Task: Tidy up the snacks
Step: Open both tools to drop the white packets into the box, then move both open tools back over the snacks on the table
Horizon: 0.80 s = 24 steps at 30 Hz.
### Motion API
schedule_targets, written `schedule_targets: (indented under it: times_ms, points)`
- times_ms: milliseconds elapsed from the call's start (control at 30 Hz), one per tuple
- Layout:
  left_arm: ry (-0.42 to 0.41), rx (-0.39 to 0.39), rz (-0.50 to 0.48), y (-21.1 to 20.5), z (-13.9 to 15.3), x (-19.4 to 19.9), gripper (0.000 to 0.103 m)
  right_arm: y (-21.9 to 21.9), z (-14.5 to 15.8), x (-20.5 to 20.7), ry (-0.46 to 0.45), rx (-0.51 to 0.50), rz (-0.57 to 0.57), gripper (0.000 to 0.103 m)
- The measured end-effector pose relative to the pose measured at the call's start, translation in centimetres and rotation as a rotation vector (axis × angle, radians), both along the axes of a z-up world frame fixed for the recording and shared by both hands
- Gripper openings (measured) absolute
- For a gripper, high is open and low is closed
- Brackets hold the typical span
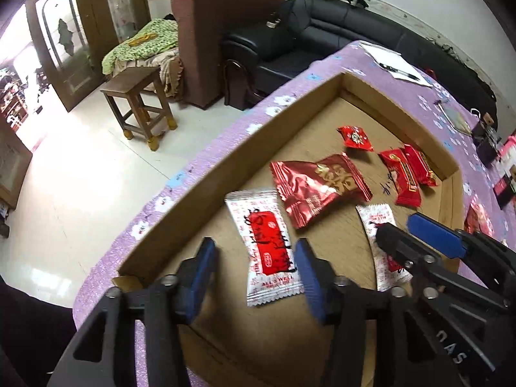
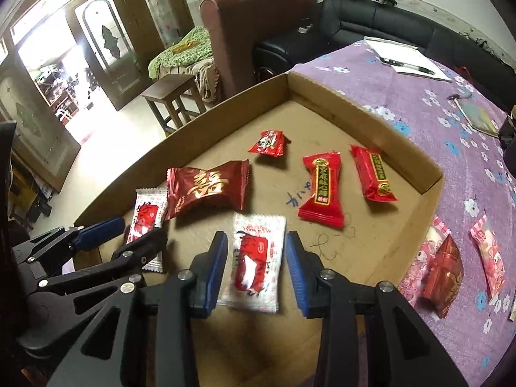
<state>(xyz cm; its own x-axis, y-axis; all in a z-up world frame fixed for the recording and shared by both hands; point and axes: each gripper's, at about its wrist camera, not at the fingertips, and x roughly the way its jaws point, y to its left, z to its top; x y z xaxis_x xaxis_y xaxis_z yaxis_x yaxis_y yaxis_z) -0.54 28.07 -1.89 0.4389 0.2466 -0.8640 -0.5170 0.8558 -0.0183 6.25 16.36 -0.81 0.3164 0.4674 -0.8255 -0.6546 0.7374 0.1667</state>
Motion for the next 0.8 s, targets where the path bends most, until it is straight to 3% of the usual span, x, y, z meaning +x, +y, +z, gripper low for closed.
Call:
schedule_targets:
  times_ms: [33,467,800]
  points:
    - [0.001,0.015,0.013,0.1,0.0,-0.2,0.058,-0.1,0.1,0.0,-0.003,0.000,-0.002,0.043]
    - [-0.075,0.086,-0.002,-3.5,1.9,-2.2,0.058,-4.1,2.4,-2.4,-0.060,0.037,-0.021,0.044]
    - [-0.145,0.132,-0.140,-12.5,3.0,-2.7,0.058,-14.6,3.3,-4.7,-0.069,0.083,-0.152,0.052]
